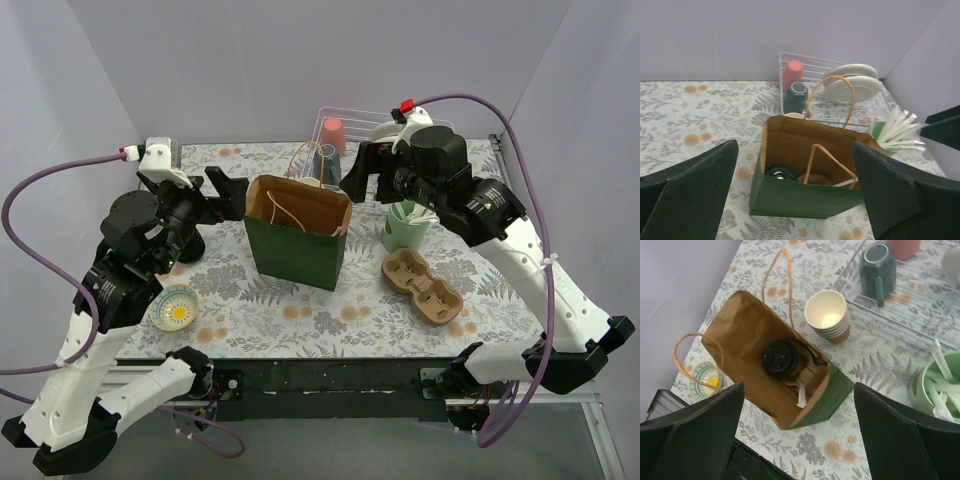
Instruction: Pack the takeout coffee
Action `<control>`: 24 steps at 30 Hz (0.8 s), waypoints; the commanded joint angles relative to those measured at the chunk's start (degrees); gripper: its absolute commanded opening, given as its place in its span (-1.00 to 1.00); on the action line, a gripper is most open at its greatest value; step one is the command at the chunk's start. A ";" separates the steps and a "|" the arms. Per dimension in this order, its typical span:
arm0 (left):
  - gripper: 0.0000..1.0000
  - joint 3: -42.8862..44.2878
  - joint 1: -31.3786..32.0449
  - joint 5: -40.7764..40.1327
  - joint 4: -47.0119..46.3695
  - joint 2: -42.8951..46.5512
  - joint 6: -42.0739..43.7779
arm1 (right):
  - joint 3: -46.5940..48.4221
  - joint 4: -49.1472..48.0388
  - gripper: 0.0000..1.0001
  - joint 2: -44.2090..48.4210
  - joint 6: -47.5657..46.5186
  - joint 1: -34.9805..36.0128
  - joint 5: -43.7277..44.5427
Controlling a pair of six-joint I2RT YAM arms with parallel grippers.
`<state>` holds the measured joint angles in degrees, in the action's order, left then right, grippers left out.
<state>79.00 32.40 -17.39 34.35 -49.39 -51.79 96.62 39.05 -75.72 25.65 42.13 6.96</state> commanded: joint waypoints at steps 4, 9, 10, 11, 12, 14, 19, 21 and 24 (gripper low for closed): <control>0.96 -2.00 -0.23 7.98 -2.26 2.80 -10.43 | 1.21 7.80 0.97 6.11 3.52 -0.12 5.25; 0.96 -3.42 -0.23 8.33 -3.41 3.94 -11.93 | -2.39 4.21 0.97 10.23 5.55 -0.03 4.29; 0.96 -3.76 -0.23 9.12 -3.67 4.03 -11.84 | -3.62 3.67 0.97 10.59 6.16 -0.03 4.29; 0.97 -3.94 -0.23 9.21 -3.85 4.03 -11.76 | -4.15 3.15 0.97 11.12 6.52 -0.03 4.11; 0.96 -4.03 -0.23 9.21 -3.85 4.12 -11.75 | -4.42 2.44 0.97 11.56 6.52 -0.12 4.03; 0.96 -4.56 -0.23 8.86 -3.68 4.38 -12.45 | -4.77 2.26 0.97 11.74 6.69 -0.12 4.11; 0.96 -5.44 -0.23 8.86 -4.20 5.35 -13.25 | -4.95 1.74 0.97 11.48 6.52 -0.03 3.94; 0.96 -5.44 -0.23 8.69 -4.11 5.53 -13.42 | -4.95 1.12 0.97 11.39 6.52 -0.03 3.50; 0.96 -5.70 -0.23 8.34 -4.11 5.97 -13.34 | -5.21 0.33 0.97 11.39 6.61 -0.03 3.32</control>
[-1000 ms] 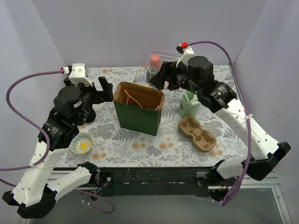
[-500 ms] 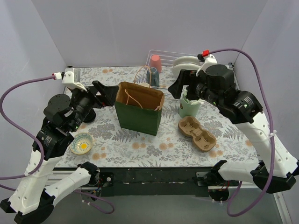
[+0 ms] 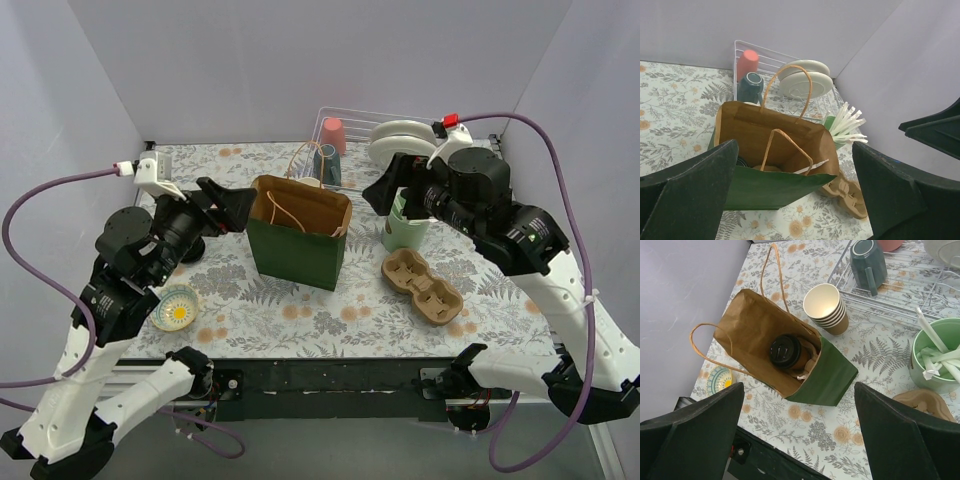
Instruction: Pack the takeout coffee
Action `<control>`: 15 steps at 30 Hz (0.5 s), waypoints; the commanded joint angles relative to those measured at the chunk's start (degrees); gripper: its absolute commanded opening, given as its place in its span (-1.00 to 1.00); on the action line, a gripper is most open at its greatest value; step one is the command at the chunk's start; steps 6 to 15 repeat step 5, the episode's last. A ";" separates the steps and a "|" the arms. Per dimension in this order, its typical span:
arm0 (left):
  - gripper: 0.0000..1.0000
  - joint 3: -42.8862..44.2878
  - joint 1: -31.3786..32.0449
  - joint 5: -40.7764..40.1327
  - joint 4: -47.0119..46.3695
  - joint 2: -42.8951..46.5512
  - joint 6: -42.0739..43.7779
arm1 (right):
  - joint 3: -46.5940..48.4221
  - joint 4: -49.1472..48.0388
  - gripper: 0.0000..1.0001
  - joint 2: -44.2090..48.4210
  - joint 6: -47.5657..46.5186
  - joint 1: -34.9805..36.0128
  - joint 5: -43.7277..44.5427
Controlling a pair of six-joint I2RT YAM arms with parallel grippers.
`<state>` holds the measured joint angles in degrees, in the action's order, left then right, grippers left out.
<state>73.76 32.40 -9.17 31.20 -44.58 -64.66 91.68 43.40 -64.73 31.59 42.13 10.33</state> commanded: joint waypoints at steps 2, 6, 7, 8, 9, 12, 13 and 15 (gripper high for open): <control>0.96 -0.37 -0.15 -0.06 -0.88 1.25 -0.29 | -0.36 -4.11 0.97 0.22 0.66 -0.03 -0.13; 0.96 0.16 -0.23 -0.15 -0.88 1.16 0.68 | -0.36 -4.20 0.97 0.22 0.84 -0.03 -0.05; 0.96 0.16 -0.23 -0.15 -0.88 1.16 0.68 | -0.36 -4.20 0.97 0.22 0.84 -0.03 -0.05; 0.96 0.16 -0.23 -0.15 -0.88 1.16 0.68 | -0.36 -4.20 0.97 0.22 0.84 -0.03 -0.05; 0.96 0.16 -0.23 -0.15 -0.88 1.16 0.68 | -0.36 -4.20 0.97 0.22 0.84 -0.03 -0.05; 0.96 0.16 -0.23 -0.15 -0.88 1.16 0.68 | -0.36 -4.20 0.97 0.22 0.84 -0.03 -0.05; 0.96 0.16 -0.23 -0.15 -0.88 1.16 0.68 | -0.36 -4.20 0.97 0.22 0.84 -0.03 -0.05; 0.96 0.16 -0.23 -0.15 -0.88 1.16 0.68 | -0.36 -4.20 0.97 0.22 0.84 -0.03 -0.05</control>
